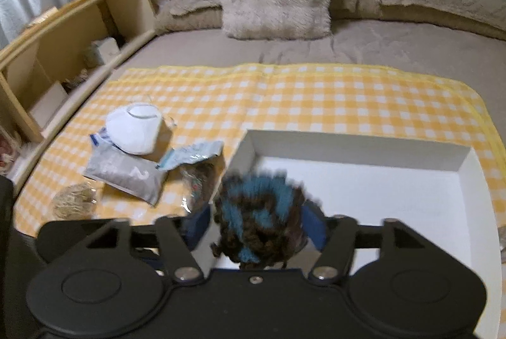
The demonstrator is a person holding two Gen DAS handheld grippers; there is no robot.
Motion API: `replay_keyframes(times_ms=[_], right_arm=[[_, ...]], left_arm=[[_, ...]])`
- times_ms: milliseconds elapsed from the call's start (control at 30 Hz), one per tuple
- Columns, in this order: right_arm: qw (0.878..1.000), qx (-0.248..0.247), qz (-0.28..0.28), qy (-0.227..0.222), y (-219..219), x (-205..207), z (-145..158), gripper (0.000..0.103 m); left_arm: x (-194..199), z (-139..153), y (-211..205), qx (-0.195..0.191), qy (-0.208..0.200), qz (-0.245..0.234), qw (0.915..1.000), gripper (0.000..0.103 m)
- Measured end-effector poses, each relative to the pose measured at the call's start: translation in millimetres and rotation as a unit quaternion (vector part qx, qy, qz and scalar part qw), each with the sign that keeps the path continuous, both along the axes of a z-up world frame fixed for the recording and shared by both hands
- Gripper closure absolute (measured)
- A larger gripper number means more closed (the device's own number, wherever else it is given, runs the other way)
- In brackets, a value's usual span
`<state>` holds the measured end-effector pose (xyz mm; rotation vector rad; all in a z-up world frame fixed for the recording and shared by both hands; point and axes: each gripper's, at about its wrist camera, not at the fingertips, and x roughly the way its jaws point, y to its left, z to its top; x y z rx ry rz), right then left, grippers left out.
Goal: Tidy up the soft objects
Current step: 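Lower the floral pouch into the white tray and open the left tool, then lower the crocheted scrunchie into the tray and open the right tool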
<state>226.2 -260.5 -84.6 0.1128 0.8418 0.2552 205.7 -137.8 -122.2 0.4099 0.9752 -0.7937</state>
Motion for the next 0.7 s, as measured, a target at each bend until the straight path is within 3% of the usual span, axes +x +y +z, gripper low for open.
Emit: replay_keyframes(times_ms=[300, 700], right_arm=[[1.0, -0.017, -0.008, 0.023, -9.8, -9.5, -1.6, 0.028], [1.0, -0.005, -0.023, -0.014, -25.8, -45.7, 28.6, 0.022]], left_arm=[[-3.9, 9.4, 9.1, -0.014, -0.001, 0.016, 0.9998, 0.012], [-27.8, 40.3, 11.3, -0.047, -0.022, 0.036, 0.998, 0.011]])
